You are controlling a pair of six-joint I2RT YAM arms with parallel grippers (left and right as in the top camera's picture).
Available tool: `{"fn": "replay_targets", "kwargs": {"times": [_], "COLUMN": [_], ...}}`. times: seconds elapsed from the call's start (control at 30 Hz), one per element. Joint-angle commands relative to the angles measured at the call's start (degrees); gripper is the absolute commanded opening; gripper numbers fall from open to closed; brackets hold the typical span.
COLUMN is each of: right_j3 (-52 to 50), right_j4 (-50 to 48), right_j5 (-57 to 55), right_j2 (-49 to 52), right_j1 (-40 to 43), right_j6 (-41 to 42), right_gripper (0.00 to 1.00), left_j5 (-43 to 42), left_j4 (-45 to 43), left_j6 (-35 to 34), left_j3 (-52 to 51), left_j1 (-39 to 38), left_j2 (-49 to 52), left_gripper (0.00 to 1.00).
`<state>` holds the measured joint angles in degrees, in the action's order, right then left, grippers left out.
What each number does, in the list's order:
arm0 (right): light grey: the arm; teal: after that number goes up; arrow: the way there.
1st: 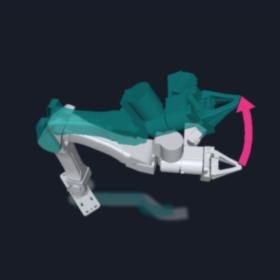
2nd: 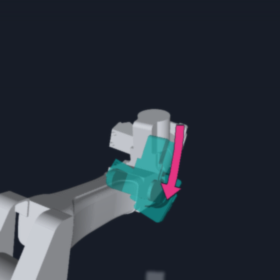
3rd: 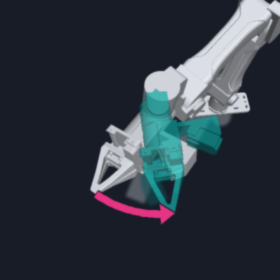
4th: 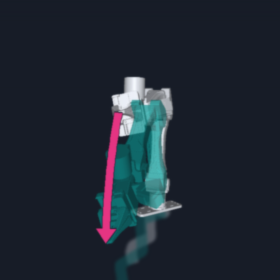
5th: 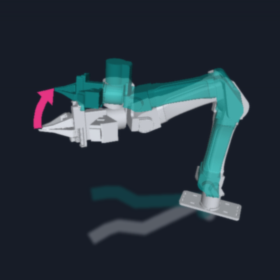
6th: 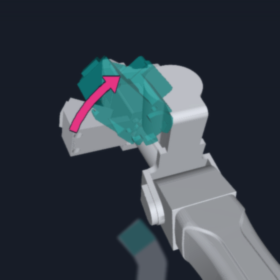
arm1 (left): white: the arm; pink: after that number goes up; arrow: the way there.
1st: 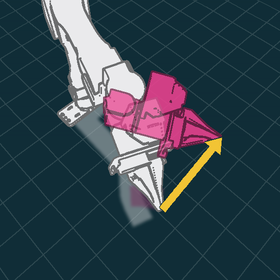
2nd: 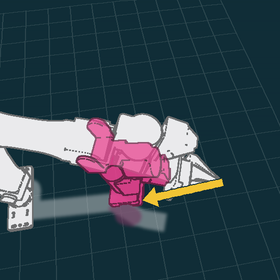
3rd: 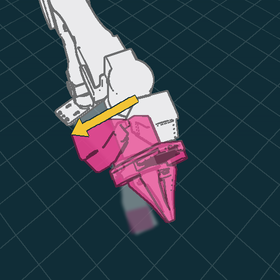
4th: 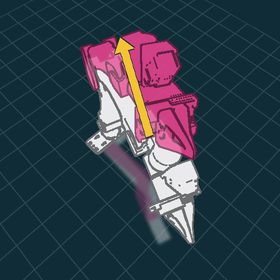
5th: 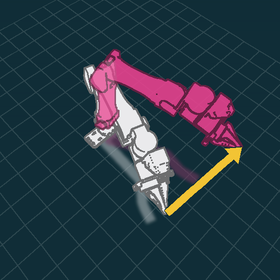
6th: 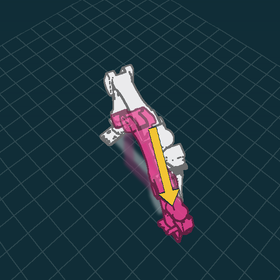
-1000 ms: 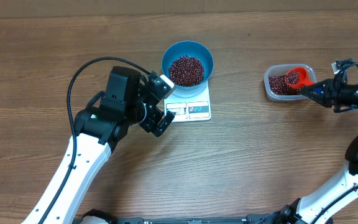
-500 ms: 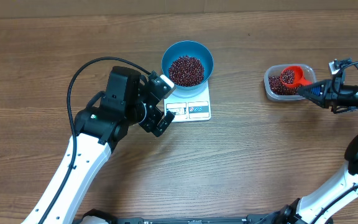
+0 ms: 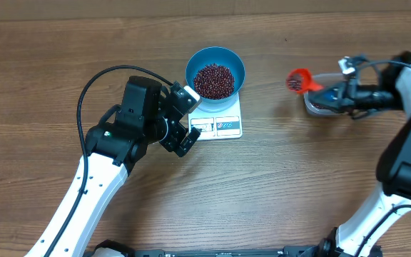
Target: Scoop item into bowl and weigh 150g on scale
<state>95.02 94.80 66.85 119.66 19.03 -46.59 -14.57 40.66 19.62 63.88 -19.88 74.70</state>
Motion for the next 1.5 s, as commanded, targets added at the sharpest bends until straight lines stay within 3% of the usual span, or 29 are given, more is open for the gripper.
{"fn": "replay_targets", "kwargs": {"times": [0.0,0.27,0.33,0.5,0.9,1.3,1.47], "right_j3": [3.2,7.9,9.7,12.6,15.2,19.4,19.5], "right_j4": [-3.6,-20.9,-25.7,-30.6,-32.8,-32.1,-31.7], "right_j5": [3.8,-1.1,-7.6,-22.6,-58.1,-72.2,-72.4], "right_j2": [-0.7,-0.7,-0.7,-0.7,-0.7,-0.7,-0.7], "right_j1": [-4.9,-16.1,-20.0,-27.0,-39.7,-45.2,-45.3], "right_j6": [5.5,29.0,36.5,44.6,50.0,49.5,48.7], "right_gripper": [0.04,0.04,0.04,0.04,0.04,0.04,0.04], "left_j5": [-0.3,-0.3,-0.3,-0.3,-0.3,-0.3,-0.2], "left_j4": [-0.2,-0.2,-0.2,-0.2,-0.2,-0.2,-0.2], "left_j6": [-0.5,-0.5,-0.5,-0.5,-0.5,-0.5,-0.5], "left_j3": [-0.1,-0.1,-0.1,-0.1,-0.1,-0.1,-0.1], "left_j1": [-0.4,-0.4,-0.4,-0.4,-0.4,-0.4,-0.3], "left_j2": [0.2,0.2,0.2,0.2,0.2,0.2,0.2], "left_gripper": [0.99,0.99,1.0,1.0,0.99,1.0,1.0]}}
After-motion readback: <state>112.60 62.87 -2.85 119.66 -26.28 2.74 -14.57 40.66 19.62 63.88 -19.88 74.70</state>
